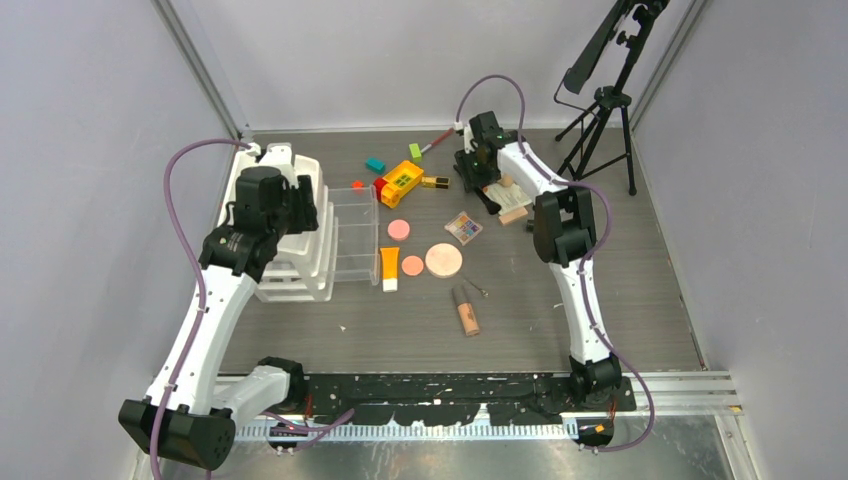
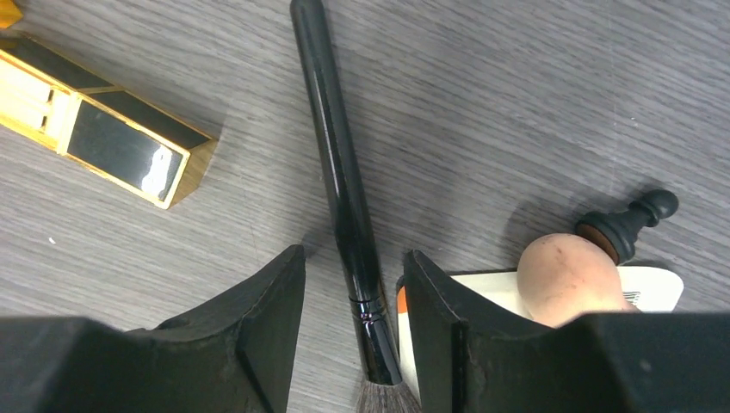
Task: Organize the makeup
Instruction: Pick up the makeup brush from the center of the board.
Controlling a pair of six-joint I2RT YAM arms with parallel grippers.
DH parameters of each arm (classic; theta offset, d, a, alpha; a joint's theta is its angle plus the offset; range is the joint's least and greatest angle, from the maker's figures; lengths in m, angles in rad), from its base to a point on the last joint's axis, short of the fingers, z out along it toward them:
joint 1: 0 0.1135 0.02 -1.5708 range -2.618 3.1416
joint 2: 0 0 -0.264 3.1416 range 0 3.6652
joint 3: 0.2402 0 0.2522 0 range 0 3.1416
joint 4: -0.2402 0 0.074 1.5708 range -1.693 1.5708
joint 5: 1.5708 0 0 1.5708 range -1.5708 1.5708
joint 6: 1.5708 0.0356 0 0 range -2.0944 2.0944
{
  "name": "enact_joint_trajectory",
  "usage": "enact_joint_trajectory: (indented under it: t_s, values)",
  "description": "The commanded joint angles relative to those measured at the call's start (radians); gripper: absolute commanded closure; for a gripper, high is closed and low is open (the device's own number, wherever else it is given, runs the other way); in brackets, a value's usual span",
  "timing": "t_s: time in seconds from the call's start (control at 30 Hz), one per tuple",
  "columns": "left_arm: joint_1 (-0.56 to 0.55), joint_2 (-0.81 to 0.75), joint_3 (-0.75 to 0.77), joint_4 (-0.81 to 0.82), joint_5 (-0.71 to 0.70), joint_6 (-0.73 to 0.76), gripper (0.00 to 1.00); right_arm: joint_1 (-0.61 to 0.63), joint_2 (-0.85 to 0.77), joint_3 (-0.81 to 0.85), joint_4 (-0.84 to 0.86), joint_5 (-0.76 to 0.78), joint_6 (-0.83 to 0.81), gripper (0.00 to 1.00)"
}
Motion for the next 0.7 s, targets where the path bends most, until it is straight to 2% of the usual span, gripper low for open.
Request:
enact_joint_trajectory:
  t_s: [0.0, 0.17, 0.4, 0.67]
  values:
    - [0.002, -0.005, 0.003, 0.041, 0.0, 0.009, 0.46, -0.001, 0.023, 0.062, -0.014, -0.052, -0.014, 0.5]
    - [0.003, -0.005, 0.002, 0.042, 0.003, 0.009, 0.46, 0.002, 0.049, 0.085, -0.035, -0.088, -0.001, 0.55]
    - [0.003, -0.005, 0.002, 0.042, 0.003, 0.011, 0.46, 0.029, 0.059, 0.082, -0.057, -0.046, -0.004, 0.61]
    - [0.003, -0.005, 0.002, 0.041, 0.007, 0.011, 0.47, 0.04, 0.028, 0.059, -0.058, -0.002, -0.004, 0.76]
